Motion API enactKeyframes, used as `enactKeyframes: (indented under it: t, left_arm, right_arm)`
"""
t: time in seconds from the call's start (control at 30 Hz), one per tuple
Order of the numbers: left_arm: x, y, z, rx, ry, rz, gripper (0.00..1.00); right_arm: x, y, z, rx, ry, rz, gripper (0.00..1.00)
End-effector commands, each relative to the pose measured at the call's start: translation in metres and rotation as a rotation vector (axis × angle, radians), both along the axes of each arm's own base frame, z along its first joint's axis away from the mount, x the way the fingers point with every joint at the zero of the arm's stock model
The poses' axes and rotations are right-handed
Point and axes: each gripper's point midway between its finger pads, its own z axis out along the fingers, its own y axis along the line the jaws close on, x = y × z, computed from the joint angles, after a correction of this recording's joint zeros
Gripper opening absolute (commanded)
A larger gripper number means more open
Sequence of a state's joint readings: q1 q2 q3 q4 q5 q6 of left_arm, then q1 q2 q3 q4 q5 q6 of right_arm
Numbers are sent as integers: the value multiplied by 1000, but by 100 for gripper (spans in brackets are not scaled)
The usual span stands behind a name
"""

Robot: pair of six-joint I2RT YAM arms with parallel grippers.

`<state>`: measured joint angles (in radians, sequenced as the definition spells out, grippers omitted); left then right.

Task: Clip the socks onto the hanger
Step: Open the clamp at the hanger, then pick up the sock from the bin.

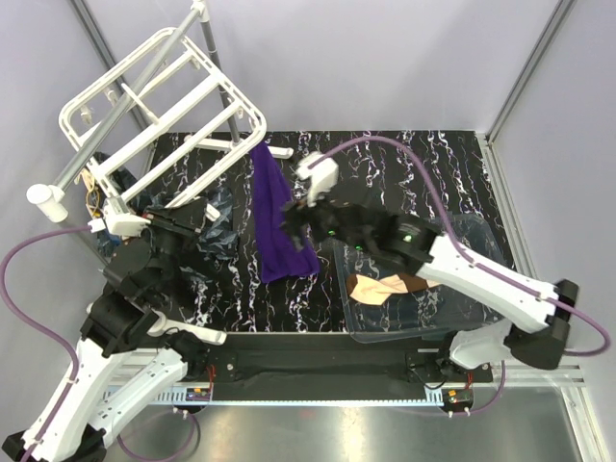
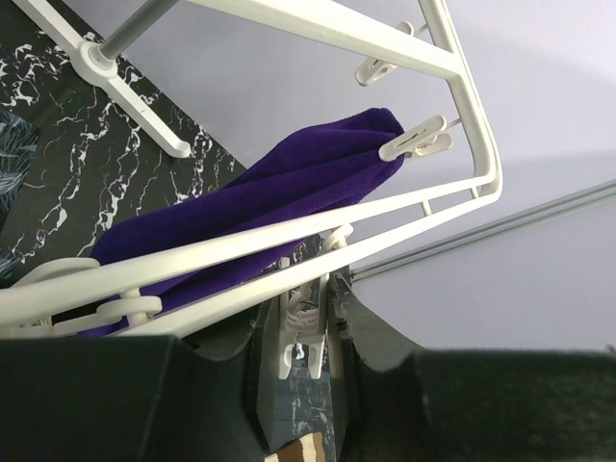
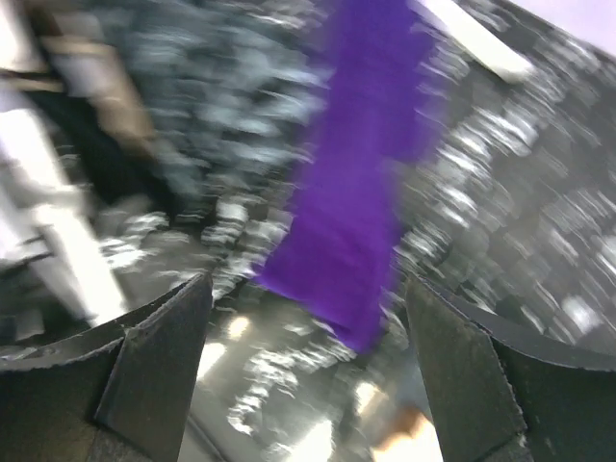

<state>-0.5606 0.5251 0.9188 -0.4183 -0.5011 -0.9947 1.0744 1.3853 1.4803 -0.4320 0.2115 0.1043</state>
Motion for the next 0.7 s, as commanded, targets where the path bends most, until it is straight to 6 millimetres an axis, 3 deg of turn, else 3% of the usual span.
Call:
enactKeyframes:
  t: [0.0, 0.07, 0.1, 0.17, 0.2, 0.23, 0.37, 0.53, 0.67]
  left_arm:
    - [-7, 6, 19, -30, -39, 9, 0]
    - [-7, 4, 20, -26, -40, -5, 0]
    - [-7, 3, 18, -20, -35, -8, 0]
    - [-7, 2, 18, -20, -38, -13, 0]
    - [-7, 2, 17, -18, -35, -13, 0]
    - [-6, 2, 16, -16, -34, -13, 0]
    - [-4, -2, 15, -11, -30, -23, 0]
    - [-6, -5, 18, -13, -45, -46, 0]
    - [-8, -4, 18, -12, -51, -48, 0]
  right_arm:
    - [42, -100, -56, -150, 120, -351, 88]
    - [45, -134, -72, -146, 181, -435, 87]
    - [53, -163, -97, -175, 228, -520, 87]
    - [54, -189, -112, -134, 310, -619, 87]
    - [53, -201, -128, -136, 356, -663, 88]
    - [59, -224, -135, -115, 394, -748, 89]
    - [65, -261, -167, 12, 552, -894, 91]
    - [73, -304, -207, 34, 658, -1133, 91]
    - [78, -351, -226, 139, 669, -1389, 79]
